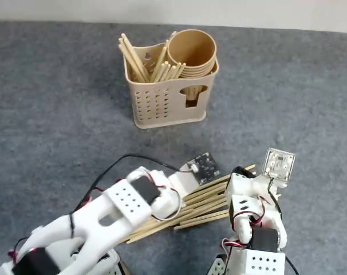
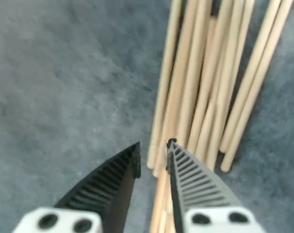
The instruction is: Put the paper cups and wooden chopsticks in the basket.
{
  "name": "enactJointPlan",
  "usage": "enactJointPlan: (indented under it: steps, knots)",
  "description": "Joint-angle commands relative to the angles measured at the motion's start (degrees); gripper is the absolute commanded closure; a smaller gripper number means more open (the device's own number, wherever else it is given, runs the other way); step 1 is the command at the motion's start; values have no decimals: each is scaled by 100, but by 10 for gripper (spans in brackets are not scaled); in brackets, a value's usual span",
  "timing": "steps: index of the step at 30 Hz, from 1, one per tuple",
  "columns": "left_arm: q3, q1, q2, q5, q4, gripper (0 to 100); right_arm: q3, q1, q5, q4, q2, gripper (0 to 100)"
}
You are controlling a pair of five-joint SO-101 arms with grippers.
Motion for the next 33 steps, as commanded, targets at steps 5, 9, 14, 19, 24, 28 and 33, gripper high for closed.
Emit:
enactJointPlan:
  steps: [5,9,14,19,24,28,33]
  knots:
    - [-655,189,752,105,-79,891,787,48,44,-136,-101,993]
    - [-734,189,1042,105,-97,891,787,48,44,-136,-101,993]
    - [-822,136,1411,88,-176,895,787,48,44,-136,-101,993]
    - [-1174,110,1974,105,-149,896,787,57,44,-136,-101,993]
    - [-1429,-374,2220,105,-149,905,787,57,44,-136,-101,993]
    - [-1490,-602,2246,88,-149,949,787,57,44,-136,-101,993]
    - [-1481,-567,2202,88,-149,981,787,57,44,-136,-101,993]
